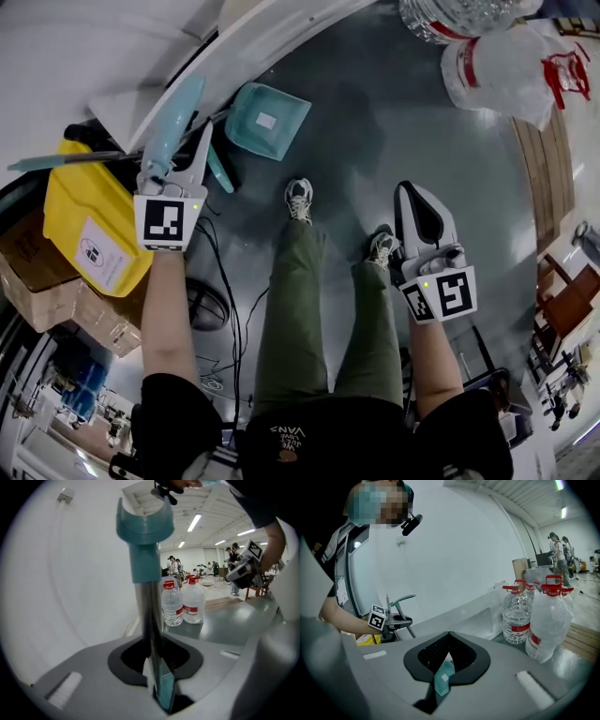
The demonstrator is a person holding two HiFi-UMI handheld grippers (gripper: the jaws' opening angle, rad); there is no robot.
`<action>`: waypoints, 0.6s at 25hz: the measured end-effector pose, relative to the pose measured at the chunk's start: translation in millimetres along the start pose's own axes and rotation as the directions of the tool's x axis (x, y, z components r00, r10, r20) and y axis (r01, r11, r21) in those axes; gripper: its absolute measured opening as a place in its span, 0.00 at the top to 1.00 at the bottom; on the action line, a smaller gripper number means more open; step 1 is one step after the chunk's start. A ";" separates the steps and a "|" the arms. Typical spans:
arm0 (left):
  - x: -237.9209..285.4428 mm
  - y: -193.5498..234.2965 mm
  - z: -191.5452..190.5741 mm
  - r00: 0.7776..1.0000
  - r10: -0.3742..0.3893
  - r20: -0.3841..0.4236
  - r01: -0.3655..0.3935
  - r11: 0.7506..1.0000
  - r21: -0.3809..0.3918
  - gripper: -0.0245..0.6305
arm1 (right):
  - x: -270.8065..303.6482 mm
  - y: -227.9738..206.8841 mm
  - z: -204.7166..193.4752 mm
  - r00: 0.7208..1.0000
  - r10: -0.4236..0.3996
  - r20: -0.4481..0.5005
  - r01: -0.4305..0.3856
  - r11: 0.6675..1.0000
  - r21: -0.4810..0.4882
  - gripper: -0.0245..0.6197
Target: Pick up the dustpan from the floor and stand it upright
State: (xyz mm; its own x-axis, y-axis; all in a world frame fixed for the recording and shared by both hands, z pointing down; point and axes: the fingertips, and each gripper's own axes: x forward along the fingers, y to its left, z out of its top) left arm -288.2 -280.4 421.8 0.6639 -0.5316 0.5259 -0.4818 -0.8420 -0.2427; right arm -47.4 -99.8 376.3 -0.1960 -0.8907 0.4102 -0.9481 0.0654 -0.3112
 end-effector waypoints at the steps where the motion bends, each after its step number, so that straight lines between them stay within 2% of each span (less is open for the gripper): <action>1: 1.8 -3.4 1.7 1.000 -0.005 0.008 0.004 1.000 0.010 0.77 | -0.1 0.7 0.5 1.000 0.000 0.001 0.000 1.000 0.005 0.96; 5: 8.1 -13.9 6.3 1.000 -0.013 0.019 0.013 1.000 -0.004 0.77 | -4.1 1.8 6.5 1.000 0.006 0.017 -0.006 1.000 0.028 0.96; 11: 14.9 -14.0 6.3 0.999 0.029 -0.021 -0.029 0.999 -0.043 0.77 | -19.7 -7.6 18.5 0.999 0.003 0.050 -0.006 0.999 0.045 0.96; 15: 16.3 -14.7 6.3 0.999 0.028 -0.045 -0.032 0.997 -0.076 0.76 | -34.5 -12.6 24.9 0.997 -0.007 0.075 0.002 0.998 0.059 0.96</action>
State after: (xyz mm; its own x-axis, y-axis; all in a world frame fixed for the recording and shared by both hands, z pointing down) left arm -266.7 -277.3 428.8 0.6237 -0.5505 0.5550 -0.5448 -0.8152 -0.1964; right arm -22.4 -81.1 344.7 -0.1703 -0.9222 0.3471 -0.9321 0.0365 -0.3603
